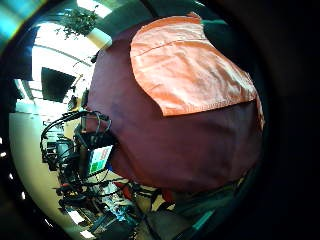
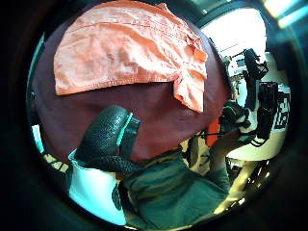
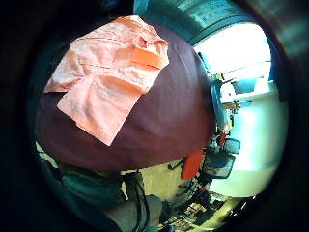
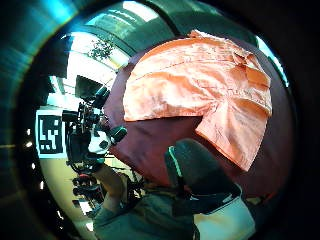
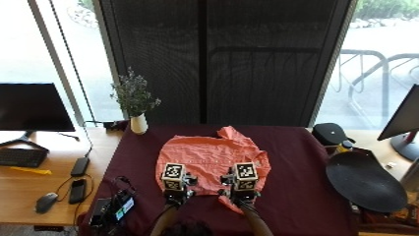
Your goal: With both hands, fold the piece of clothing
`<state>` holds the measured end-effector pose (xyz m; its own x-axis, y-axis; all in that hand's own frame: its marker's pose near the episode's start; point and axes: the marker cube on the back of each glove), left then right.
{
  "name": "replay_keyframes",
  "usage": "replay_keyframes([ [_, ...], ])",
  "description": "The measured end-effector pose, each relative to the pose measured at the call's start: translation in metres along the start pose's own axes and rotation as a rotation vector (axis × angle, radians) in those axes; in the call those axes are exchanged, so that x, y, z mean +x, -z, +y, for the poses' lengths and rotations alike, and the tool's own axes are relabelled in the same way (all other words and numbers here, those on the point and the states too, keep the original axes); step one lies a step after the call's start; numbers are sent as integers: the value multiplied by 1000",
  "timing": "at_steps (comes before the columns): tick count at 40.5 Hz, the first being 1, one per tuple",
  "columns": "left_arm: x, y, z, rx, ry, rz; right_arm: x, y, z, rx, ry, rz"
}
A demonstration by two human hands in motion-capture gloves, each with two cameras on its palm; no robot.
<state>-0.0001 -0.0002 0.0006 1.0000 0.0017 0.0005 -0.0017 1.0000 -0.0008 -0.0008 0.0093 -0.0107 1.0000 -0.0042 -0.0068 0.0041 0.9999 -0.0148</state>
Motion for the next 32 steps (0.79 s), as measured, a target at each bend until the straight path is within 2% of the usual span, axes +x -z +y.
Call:
replay_keyframes([
  [14,1,-7,-4,-13,-8,12,3,-3,-6,36,11,-28],
  [26,1,-11,-4,-30,-30,25,7,-2,-1,1,12,-3],
  [32,-1,-2,-1,-19,-9,-3,9,-4,-7,20,7,-10],
])
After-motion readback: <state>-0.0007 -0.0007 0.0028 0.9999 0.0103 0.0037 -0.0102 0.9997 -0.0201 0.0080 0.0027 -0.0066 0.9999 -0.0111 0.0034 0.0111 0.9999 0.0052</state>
